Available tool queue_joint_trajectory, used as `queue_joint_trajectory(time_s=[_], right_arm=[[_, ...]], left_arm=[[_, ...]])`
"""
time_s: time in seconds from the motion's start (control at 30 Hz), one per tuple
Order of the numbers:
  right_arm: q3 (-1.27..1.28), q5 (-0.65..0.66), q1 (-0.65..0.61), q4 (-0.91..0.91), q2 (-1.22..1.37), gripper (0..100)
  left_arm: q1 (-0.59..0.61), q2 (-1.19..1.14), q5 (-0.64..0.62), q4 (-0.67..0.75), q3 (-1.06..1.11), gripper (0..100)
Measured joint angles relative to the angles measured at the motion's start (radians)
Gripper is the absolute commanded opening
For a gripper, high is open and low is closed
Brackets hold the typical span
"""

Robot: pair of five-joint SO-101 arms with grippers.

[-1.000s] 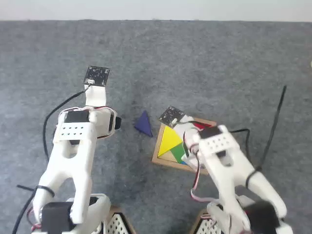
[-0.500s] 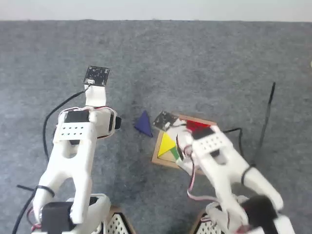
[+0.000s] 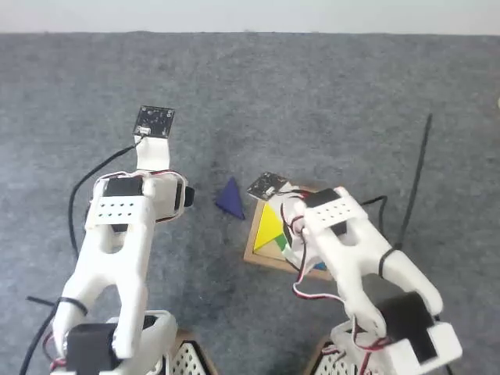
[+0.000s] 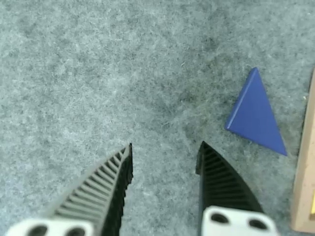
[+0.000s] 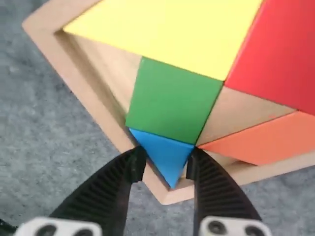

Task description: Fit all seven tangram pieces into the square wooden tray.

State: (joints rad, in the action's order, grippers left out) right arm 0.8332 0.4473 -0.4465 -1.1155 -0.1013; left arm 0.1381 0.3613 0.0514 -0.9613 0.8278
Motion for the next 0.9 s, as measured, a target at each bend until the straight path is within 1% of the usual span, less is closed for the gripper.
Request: queue_joint_trajectory(time_s=[0.23, 0.37, 0.53, 0.67, 0.9], right_arm=[[-0.115, 0.006, 0.0, -0.077, 0.126, 14.3], [-0.126, 0.023, 0.0, -0.084, 0.138, 7.4], [-0.126, 0.028, 0.04, -0.084, 0.138, 10.7], [-0.153, 0.034, 0.078, -0.086, 0.155, 10.9], [-0.189, -0.008, 0.124, -0.089, 0.183, 10.8]], left_arm=[[0.0, 0.0, 0.0, 0.0, 0.0, 21], [0.0, 0.0, 0.0, 0.0, 0.0, 21], [0.021, 0.0, -0.002, 0.0, 0.0, 21], [0.02, 0.0, -0.003, 0.0, 0.0, 21], [0.02, 0.0, -0.003, 0.0, 0.0, 21]])
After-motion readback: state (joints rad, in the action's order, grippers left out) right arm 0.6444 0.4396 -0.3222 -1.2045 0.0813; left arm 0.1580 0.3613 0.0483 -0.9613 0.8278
